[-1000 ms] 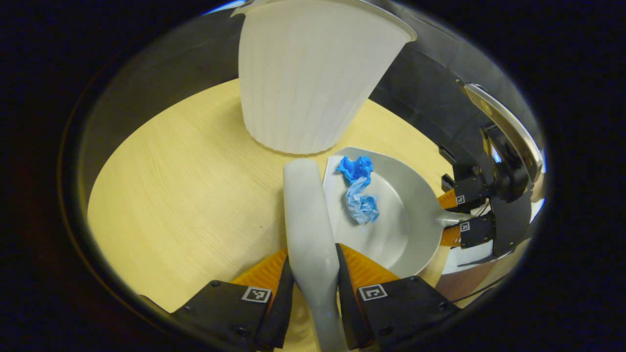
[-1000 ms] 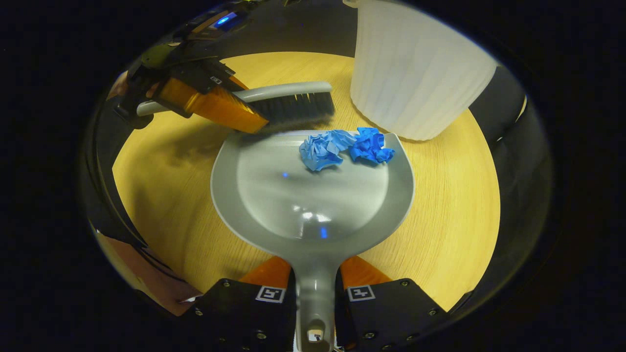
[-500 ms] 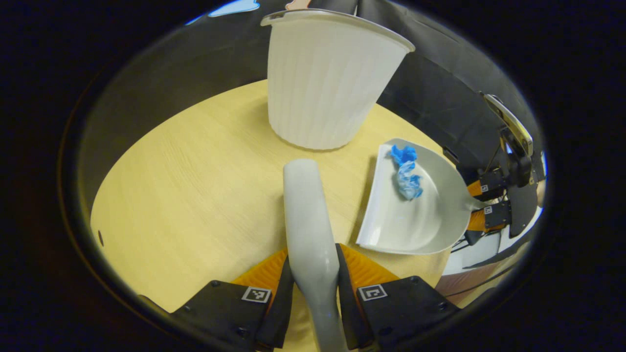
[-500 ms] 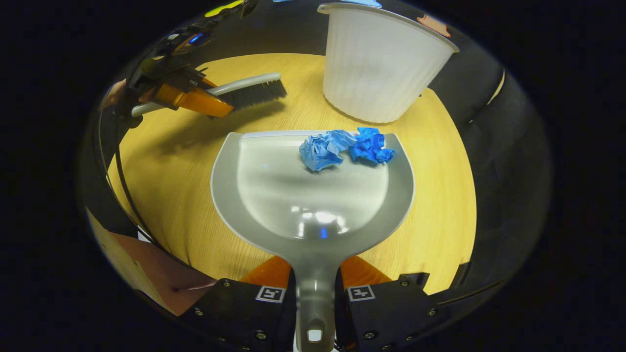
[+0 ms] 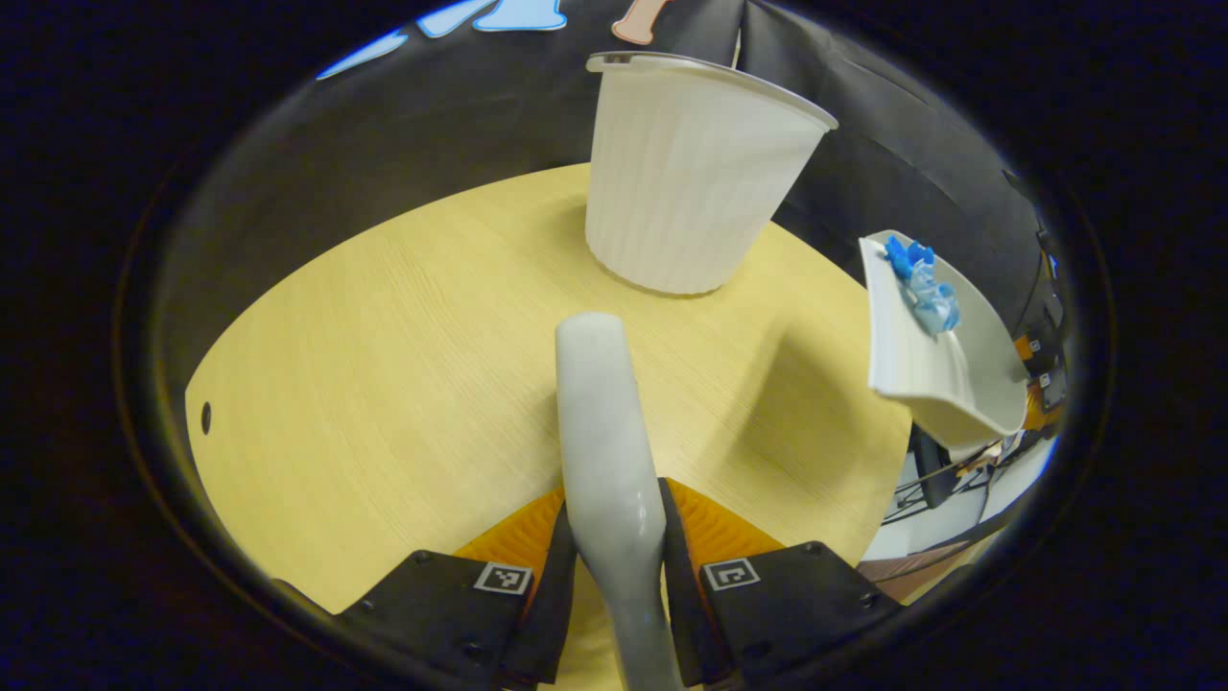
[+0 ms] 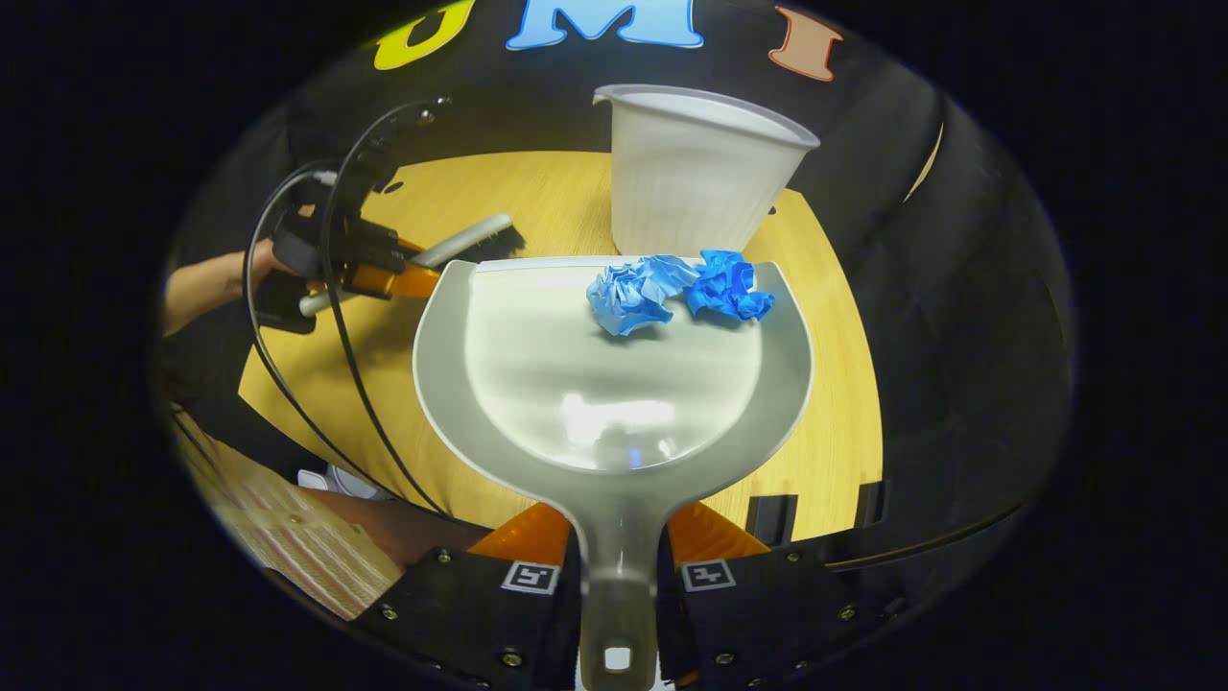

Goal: Pick up the small broom and dustpan from the desktop, sweep the trash into the dustpan with the broom, and then empty the trash into the garbage bin.

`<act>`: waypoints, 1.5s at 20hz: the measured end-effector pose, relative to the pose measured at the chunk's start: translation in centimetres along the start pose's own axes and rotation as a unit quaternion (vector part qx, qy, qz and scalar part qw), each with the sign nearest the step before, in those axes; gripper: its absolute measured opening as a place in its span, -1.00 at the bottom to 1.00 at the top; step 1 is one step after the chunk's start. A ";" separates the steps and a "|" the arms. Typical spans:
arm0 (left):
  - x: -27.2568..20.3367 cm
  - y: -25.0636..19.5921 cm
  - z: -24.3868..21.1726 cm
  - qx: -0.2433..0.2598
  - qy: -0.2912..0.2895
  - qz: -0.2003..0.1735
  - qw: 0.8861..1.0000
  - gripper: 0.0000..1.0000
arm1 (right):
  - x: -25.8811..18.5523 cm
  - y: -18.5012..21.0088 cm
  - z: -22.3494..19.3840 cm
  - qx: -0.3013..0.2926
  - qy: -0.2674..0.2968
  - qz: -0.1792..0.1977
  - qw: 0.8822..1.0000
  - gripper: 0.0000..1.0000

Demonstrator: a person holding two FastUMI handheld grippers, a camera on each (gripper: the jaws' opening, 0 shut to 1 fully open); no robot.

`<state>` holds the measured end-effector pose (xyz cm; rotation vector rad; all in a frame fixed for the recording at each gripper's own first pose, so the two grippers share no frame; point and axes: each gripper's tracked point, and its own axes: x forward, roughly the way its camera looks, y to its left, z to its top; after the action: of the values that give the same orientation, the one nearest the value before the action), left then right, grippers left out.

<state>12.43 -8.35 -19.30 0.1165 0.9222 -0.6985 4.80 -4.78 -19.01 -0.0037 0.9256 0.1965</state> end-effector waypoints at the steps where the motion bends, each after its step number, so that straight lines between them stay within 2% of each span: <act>1: -0.7 0.1 -0.2 -0.006 -0.004 0.001 1.000 0.07 | -0.3 -0.1 0.4 0.002 0.000 0.002 1.000 -0.36; 7: -4.5 1.7 -2.2 -0.025 -0.022 0.023 0.999 0.01 | -2.8 -2.4 2.7 0.021 -0.010 0.012 1.000 -0.37; 8: -4.9 2.0 -2.5 -0.029 -0.024 0.027 0.999 0.05 | -3.1 -3.2 3.5 0.025 -0.012 0.012 1.000 -0.36; 10: -6.0 2.4 -3.5 -0.034 -0.028 0.035 0.998 0.01 | -3.7 -4.0 5.5 0.034 -0.016 0.021 0.999 -0.36; 12: -7.0 2.7 -4.4 -0.040 -0.028 0.040 0.998 0.07 | -4.3 -4.7 7.6 0.046 -0.023 0.035 0.998 -0.37; 13: -7.4 2.8 -4.8 -0.042 -0.028 0.041 0.998 0.01 | -4.4 -5.0 8.6 0.050 -0.025 0.043 0.998 -0.37; 17: -8.6 2.3 -6.4 -0.057 -0.025 0.042 0.997 0.07 | -4.4 -4.8 12.3 0.080 -0.001 0.088 0.993 -0.37; 21: -8.7 1.9 -7.2 -0.076 -0.025 0.039 0.996 0.07 | -3.2 -3.1 17.0 0.167 0.026 0.168 0.971 -0.36; 22: -8.7 1.8 -7.2 -0.080 -0.026 0.039 0.996 0.00 | -2.7 -3.2 18.2 0.180 0.027 0.178 0.967 -0.37; 27: -8.9 2.1 -7.8 -0.097 -0.026 0.048 0.994 0.07 | -0.2 -3.7 21.7 0.244 0.020 0.216 0.945 -0.36; 29: -9.0 2.4 -8.3 -0.100 -0.023 0.055 0.993 0.01 | 0.7 -4.1 23.0 0.286 0.013 0.230 0.930 -0.36; 30: -9.0 2.4 -8.4 -0.103 -0.022 0.058 0.993 0.05 | 0.5 -4.1 23.4 0.312 0.008 0.247 0.917 -0.37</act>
<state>4.43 1.23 -18.11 -0.0277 0.9313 -0.4939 24.33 -6.72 -5.66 0.8293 0.9600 0.3620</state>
